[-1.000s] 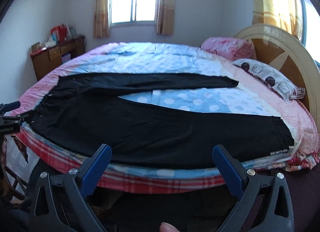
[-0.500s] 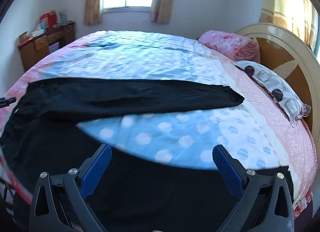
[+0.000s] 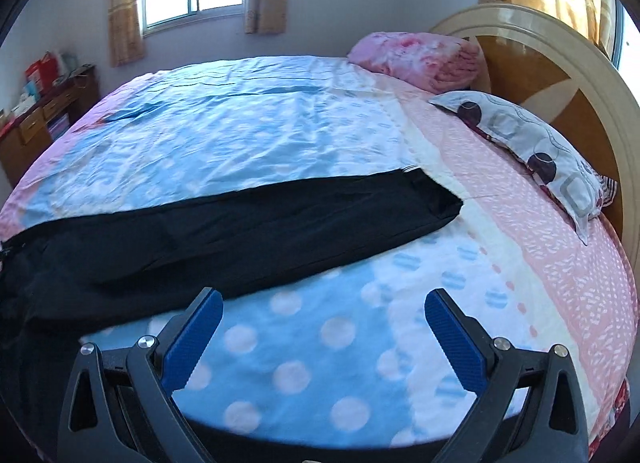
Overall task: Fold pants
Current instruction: 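Grasp the trouser waistband with the left tool while the right tool grasps the hem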
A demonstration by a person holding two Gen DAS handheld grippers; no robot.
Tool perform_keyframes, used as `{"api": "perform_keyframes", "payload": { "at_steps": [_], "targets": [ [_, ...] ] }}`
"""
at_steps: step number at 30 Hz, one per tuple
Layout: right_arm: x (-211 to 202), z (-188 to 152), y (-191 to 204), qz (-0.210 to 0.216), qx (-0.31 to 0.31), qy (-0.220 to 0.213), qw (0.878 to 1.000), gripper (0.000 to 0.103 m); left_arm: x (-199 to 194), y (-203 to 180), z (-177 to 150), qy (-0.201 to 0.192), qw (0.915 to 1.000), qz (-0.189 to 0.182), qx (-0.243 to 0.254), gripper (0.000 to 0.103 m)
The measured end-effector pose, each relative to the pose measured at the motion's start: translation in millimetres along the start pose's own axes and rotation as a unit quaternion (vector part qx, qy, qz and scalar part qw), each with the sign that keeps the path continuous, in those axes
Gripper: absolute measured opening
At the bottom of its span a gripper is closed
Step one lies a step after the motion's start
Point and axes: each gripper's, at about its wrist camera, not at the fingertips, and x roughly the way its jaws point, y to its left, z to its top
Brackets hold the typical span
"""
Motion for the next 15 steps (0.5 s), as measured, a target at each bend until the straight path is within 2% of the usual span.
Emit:
{"api": "perform_keyframes", "payload": {
  "at_steps": [1, 3, 6, 9, 11, 12, 13, 15],
  "targets": [
    [7.3, 5.3, -7.0, 0.000, 0.007, 0.004, 1.000, 0.102, 2.8, -2.1, 2.3, 0.002, 1.0000, -0.002, 0.005, 0.076],
    [22.3, 17.0, -22.6, -0.004, 0.019, 0.012, 1.000, 0.102, 4.5, -7.1, 3.0, 0.008, 0.9997, -0.007, 0.024, 0.063],
    [46.3, 37.4, -54.2, -0.012, 0.043, 0.027, 0.999, 0.102, 6.9, -11.8, 1.9, 0.016, 0.9986, -0.002, 0.050, 0.062],
    [69.5, 60.1, -91.9, -0.025, 0.074, 0.028, 0.997, 0.100, 9.6, -10.7, 5.5, 0.025, 0.9985, -0.005, 0.048, 0.062],
    [89.5, 75.0, -115.2, -0.024, 0.096, 0.041, 0.994, 0.088, 10.4, -12.0, 6.4, 0.029, 0.9984, -0.003, 0.048, 0.062],
    [99.5, 82.0, -124.7, -0.022, 0.102, 0.047, 0.993, 0.076, 11.3, -12.2, 6.8, 0.031, 0.9984, -0.002, 0.048, 0.062],
    [111.4, 88.9, -134.1, -0.021, 0.109, 0.055, 0.992, 0.071, 12.4, -12.8, 7.5, 0.031, 0.9983, -0.003, 0.050, 0.062],
    [134.0, 100.4, -149.1, -0.019, 0.124, 0.065, 0.990, 0.071, 14.8, -13.2, 9.5, 0.035, 0.9983, -0.006, 0.046, 0.062]
  ]
}}
